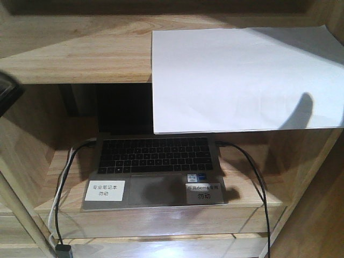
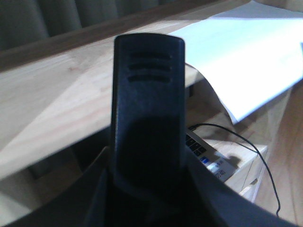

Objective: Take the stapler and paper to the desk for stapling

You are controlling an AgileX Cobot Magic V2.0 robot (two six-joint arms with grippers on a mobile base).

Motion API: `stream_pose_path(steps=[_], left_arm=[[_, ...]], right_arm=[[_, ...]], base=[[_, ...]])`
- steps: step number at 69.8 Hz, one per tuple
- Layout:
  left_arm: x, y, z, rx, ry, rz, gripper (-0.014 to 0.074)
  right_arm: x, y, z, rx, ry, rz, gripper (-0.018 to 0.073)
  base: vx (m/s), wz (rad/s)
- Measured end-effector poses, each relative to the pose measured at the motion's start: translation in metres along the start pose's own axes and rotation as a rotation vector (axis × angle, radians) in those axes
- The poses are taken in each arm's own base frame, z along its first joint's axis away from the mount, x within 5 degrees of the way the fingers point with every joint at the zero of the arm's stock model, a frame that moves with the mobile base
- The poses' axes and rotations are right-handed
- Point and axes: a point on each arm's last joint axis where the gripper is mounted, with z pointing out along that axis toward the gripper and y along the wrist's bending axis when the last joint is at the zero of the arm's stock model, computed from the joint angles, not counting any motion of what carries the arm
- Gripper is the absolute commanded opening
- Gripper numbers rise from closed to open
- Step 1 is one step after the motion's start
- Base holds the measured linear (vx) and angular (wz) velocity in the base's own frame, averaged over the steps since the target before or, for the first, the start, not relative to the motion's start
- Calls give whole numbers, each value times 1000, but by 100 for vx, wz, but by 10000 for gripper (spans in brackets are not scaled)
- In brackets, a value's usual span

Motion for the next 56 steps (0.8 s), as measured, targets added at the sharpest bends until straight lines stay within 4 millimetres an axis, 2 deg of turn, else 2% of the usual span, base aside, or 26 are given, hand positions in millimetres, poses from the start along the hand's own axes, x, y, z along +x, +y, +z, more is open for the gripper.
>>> stream_pose_path(steps=[33,47,56], left_arm=[[55,-14,-68,-23,-182,30,-7],[72,-18,-82,-33,-233,40,-7],[76,-17,-85,-57,-239,58,-6]], right_arm=[[0,0,0,0,0,0,398],[0,0,0,0,0,0,398],[0,0,0,0,0,0,398]], base=[[0,0],[0,0],[0,0]])
